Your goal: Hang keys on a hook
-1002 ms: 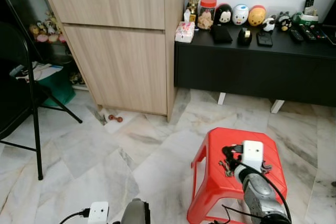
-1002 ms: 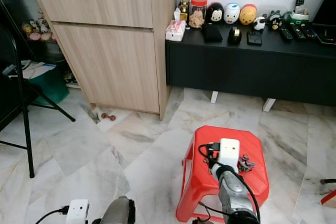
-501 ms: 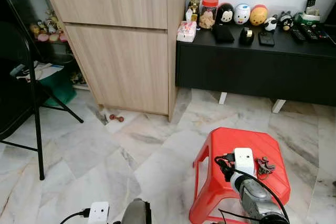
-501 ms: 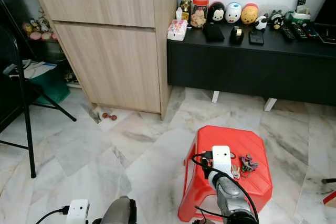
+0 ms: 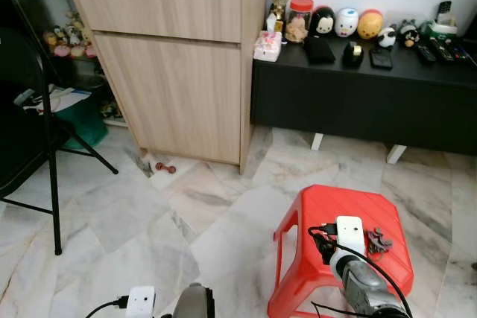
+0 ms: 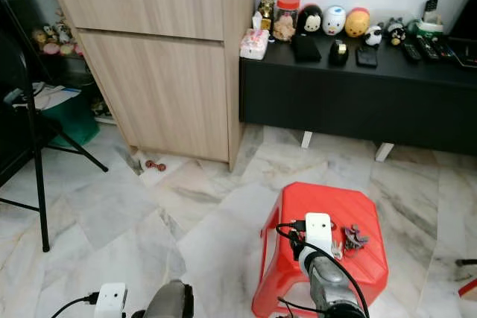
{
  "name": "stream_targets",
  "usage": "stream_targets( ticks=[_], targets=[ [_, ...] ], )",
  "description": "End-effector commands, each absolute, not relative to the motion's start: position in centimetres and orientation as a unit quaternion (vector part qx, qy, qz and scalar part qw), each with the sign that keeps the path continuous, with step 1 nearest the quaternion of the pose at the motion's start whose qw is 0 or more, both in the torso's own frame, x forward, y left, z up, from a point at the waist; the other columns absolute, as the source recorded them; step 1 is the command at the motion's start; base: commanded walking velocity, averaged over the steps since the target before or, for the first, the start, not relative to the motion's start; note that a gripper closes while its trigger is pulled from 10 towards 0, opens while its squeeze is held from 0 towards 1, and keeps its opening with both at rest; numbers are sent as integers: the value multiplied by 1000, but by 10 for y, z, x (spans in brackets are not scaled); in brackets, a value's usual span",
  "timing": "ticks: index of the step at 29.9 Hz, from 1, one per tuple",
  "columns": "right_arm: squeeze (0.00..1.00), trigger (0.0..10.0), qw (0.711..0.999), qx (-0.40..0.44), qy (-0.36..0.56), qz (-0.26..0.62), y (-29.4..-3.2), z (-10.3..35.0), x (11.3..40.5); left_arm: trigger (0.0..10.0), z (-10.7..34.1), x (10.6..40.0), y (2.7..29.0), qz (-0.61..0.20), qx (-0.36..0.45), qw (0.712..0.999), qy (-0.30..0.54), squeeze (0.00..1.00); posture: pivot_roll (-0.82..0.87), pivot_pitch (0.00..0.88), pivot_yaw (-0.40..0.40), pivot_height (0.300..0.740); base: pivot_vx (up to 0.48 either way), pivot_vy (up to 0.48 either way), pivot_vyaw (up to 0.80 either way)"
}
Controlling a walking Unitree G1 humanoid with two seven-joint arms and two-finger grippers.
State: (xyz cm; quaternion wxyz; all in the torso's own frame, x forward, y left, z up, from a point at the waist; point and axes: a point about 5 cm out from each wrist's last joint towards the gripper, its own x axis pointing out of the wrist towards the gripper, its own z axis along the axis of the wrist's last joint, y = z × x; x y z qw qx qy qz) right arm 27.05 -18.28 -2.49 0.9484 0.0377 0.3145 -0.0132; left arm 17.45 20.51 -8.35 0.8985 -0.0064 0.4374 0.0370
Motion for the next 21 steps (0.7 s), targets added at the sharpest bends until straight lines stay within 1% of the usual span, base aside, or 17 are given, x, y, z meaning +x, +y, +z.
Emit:
stream_targets(
  ticks=[1,3,11,13,21],
  targets=[
    [0,10000,947,51,316,-25,-184,-26,269,10000,-84,176,199,28,-10,897,440,0,79,56,-15,642,289,0,0],
    [0,10000,947,57,314,-28,-184,-26,269,10000,-84,177,198,28,-10,898,439,0,80,58,-15,642,289,0,0],
    [0,10000,948,57,312,-27,-184,-25,271,10000,-84,177,198,29,-10,899,438,0,81,66,-17,642,0,0,0],
    [0,10000,946,32,321,-16,-184,-26,270,10000,-84,176,198,30,-10,898,438,0,82,69,-18,642,0,0,0],
    [0,10000,948,39,316,-21,-186,-25,272,10000,-84,176,197,27,-11,899,437,0,78,72,-17,642,0,0,0]
  ],
)
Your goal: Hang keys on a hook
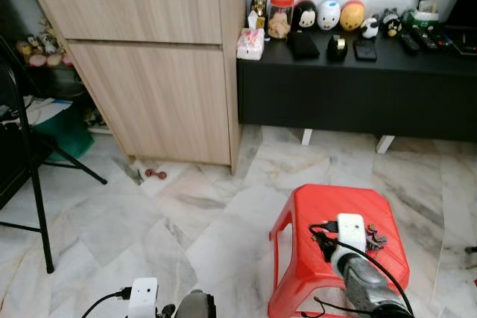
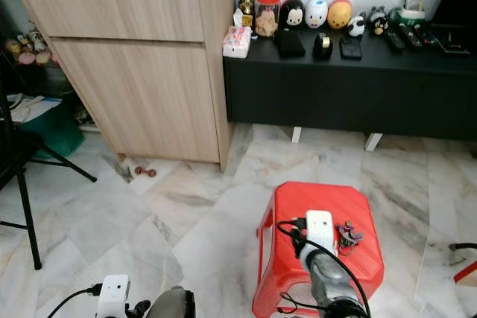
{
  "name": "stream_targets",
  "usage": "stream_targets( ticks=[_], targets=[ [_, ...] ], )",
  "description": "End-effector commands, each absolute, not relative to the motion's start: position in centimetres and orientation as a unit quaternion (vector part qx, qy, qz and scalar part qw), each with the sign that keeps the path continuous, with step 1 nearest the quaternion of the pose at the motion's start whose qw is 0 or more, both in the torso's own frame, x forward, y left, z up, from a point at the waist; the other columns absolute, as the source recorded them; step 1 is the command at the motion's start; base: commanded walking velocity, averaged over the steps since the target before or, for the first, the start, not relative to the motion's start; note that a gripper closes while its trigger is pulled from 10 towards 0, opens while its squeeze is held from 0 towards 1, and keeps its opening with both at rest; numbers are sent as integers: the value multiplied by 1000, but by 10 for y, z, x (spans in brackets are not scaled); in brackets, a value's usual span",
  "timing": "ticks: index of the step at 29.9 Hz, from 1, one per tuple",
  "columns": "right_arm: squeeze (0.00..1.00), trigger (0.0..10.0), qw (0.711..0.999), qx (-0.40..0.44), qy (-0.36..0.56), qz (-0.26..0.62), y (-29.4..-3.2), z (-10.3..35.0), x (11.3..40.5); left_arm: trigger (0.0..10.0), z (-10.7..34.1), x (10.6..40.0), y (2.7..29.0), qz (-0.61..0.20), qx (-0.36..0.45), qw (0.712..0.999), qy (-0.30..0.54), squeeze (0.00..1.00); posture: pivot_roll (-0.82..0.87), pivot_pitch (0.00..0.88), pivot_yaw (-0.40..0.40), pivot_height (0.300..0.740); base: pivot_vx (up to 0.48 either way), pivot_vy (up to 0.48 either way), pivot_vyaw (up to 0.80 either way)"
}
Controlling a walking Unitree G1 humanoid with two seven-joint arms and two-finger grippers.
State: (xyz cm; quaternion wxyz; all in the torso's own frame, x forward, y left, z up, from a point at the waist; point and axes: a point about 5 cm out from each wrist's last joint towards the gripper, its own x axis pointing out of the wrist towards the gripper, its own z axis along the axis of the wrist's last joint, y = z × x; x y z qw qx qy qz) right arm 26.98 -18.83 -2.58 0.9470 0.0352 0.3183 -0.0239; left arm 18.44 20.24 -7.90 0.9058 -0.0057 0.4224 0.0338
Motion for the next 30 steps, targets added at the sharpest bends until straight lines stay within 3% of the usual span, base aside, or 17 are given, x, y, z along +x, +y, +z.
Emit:
stream_targets(
  ticks=[1,16,30],
  targets=[
    [0,10000,948,39,316,-21,-186,-25,272,10000,-84,176,197,27,-11,899,437,0,78,72,-17,642,0,0,0],
    [0,10000,945,38,324,-12,-180,-26,271,10000,-84,176,197,29,-13,900,435,0,81,73,-20,642,16,0,0],
    [0,10000,945,41,325,-11,-177,-27,270,10000,-83,177,198,25,-8,901,433,0,79,71,-18,642,265,0,0]
  ],
)
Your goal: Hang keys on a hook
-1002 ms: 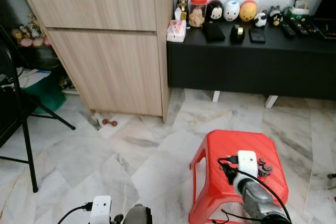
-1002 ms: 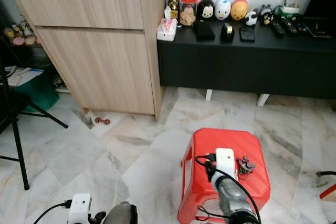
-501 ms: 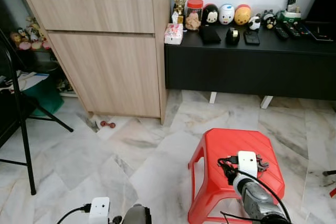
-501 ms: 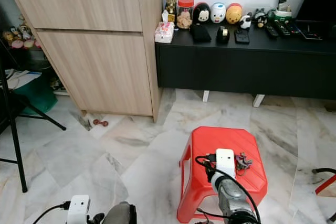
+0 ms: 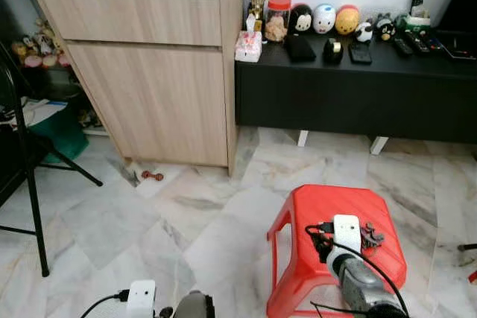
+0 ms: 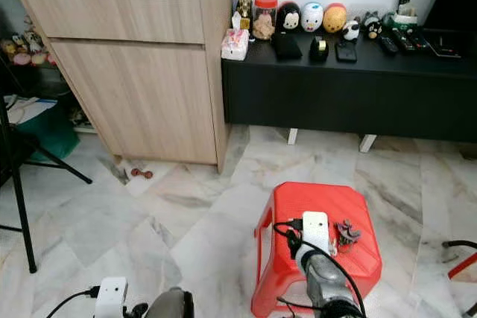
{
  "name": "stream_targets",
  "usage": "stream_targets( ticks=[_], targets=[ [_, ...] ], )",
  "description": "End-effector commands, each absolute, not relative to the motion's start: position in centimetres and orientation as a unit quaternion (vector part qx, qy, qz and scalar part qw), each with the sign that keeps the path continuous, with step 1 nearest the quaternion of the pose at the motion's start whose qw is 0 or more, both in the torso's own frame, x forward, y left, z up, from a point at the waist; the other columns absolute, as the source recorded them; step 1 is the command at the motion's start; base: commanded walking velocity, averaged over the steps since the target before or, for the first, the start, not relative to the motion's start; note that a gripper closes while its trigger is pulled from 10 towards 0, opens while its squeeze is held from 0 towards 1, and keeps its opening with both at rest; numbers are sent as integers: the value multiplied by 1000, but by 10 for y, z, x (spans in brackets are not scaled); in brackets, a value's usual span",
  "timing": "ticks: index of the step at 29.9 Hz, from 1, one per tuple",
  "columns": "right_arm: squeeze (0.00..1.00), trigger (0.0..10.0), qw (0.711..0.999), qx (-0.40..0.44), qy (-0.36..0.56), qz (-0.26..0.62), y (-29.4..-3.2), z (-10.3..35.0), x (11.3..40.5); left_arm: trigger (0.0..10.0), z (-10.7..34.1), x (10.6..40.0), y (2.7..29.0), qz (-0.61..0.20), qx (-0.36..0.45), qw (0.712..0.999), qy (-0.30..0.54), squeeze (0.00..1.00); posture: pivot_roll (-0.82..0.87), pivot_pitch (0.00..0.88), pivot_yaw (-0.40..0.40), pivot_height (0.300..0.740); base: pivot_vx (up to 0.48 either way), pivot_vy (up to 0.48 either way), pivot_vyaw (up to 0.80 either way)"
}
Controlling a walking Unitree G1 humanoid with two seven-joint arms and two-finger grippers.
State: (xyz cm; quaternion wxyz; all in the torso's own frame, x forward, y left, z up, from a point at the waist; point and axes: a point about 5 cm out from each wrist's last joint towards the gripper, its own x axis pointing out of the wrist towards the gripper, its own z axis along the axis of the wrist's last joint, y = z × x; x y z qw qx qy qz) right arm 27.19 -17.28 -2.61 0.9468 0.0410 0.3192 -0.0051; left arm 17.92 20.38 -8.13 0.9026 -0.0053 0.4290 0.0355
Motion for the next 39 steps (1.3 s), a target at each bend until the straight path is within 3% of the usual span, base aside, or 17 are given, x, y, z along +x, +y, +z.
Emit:
stream_targets(
  ticks=[1,29,33,39],
  targets=[
    [0,10000,945,41,326,-12,-177,-28,270,10000,-83,177,197,25,-8,901,433,0,78,71,-18,642,281,0,0],
    [0,10000,934,29,356,-8,-192,-29,268,10000,-85,174,196,25,-10,900,435,0,76,83,-22,642,41,0,0],
    [0,10000,936,-42,348,12,-201,-19,279,10000,-86,172,196,27,-10,899,436,0,79,90,-23,642,0,0,0],
    [0,10000,947,-8,320,10,-199,-8,290,10000,-87,169,197,30,-12,898,438,0,83,100,-28,642,0,0,0]
  ],
)
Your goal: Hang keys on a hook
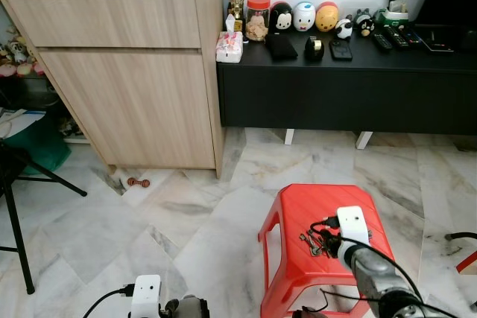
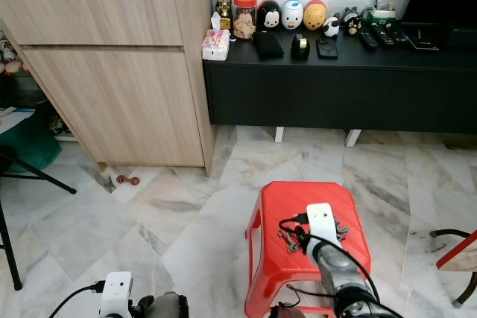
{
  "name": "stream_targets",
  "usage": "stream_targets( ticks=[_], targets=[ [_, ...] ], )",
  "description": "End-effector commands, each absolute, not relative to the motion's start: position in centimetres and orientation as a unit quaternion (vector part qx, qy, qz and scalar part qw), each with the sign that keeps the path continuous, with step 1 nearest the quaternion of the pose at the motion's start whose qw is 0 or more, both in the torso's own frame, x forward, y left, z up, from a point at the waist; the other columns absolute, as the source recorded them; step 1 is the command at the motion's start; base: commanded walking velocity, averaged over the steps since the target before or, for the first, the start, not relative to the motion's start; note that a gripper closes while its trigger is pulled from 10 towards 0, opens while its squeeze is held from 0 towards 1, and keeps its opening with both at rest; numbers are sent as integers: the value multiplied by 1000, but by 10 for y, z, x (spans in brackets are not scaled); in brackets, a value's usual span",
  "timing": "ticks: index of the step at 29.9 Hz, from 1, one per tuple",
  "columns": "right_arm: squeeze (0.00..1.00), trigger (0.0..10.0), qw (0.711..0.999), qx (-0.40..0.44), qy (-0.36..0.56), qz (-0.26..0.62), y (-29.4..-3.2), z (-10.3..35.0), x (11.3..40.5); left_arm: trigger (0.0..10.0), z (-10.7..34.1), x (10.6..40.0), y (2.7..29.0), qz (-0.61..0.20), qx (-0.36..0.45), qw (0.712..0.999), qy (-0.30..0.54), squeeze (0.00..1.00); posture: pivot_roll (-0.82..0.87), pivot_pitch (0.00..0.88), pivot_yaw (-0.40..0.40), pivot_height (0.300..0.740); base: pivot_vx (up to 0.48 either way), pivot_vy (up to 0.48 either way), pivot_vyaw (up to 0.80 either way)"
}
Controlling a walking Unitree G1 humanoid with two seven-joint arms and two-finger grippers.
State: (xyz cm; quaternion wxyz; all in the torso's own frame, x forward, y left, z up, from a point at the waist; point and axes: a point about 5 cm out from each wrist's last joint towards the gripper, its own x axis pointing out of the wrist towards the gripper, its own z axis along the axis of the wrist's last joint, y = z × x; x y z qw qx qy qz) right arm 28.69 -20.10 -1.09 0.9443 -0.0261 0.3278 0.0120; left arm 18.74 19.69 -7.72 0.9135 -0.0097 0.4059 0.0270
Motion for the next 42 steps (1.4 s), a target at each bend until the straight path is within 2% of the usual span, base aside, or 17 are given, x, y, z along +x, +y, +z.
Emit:
stream_targets(
  ticks=[1,6,18,23,28,42],
  targets=[
    [0,10000,957,26,289,5,-194,-1,297,10000,-87,167,198,32,-17,899,436,0,85,103,-29,642,0,0,0],
    [0,10000,964,46,261,-4,-185,0,297,10000,-88,165,197,29,-17,899,437,0,84,107,-25,642,0,0,0],
    [0,10000,959,75,271,-32,-178,-11,286,10000,-87,167,198,25,-11,900,436,0,80,104,-22,642,0,0,0],
    [0,10000,960,85,266,-30,-177,-10,287,10000,-87,167,199,26,-12,900,435,0,80,103,-24,642,0,0,-551],
    [0,10000,959,81,268,-34,-178,-10,287,10000,-87,168,199,29,-13,900,434,0,81,103,-26,642,244,0,-524],
    [0,10000,957,76,277,-29,-177,-14,284,10000,-86,170,198,31,-14,903,429,0,84,107,-26,642,243,0,0]
  ],
)
